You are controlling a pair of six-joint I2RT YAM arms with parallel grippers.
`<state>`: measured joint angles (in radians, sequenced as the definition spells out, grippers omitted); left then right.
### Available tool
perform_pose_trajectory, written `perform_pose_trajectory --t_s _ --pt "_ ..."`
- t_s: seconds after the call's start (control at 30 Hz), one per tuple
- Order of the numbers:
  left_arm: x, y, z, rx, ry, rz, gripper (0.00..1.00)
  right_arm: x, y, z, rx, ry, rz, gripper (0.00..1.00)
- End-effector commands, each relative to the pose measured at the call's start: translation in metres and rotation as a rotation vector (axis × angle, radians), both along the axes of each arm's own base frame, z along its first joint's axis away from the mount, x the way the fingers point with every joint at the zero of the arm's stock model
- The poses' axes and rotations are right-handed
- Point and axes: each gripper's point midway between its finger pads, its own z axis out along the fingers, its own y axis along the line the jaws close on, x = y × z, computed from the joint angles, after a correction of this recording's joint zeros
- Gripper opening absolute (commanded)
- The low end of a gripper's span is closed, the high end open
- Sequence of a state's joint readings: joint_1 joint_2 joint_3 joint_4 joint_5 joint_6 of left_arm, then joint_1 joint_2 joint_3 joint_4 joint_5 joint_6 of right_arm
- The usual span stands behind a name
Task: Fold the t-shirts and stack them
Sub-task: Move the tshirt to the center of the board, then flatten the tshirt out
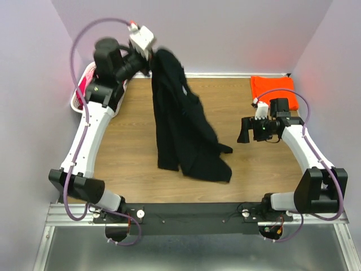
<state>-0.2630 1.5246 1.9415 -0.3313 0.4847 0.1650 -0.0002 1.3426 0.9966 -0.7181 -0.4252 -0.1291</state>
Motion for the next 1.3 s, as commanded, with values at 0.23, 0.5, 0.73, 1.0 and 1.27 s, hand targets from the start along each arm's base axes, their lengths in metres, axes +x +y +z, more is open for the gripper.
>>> perform_pose_trajectory --t_s 0.23,0.5,0.73,1.0,1.27 --pt "-0.004 0.133 -0.291 0.139 0.631 0.26 0.55 -0.002 0.005 0.0 0.024 0.012 0.049 1.0" --pt "-0.018 0.106 -0.294 0.366 0.575 -0.026 0.79 -0.024 0.014 -0.032 0.07 0.2 0.168 0.98" --pt "-0.072 -0.045 -0.305 0.493 0.404 -0.423 0.8 -0.032 0.018 -0.056 0.11 0.342 0.197 0.96" --pt "-0.115 -0.152 -0.344 0.648 0.2 -0.712 0.79 -0.037 0.021 -0.056 0.184 0.477 0.222 0.94" --pt "-0.145 -0.219 -0.403 0.867 0.105 -0.805 0.81 -0.044 -0.034 -0.057 0.249 0.594 0.147 0.9"
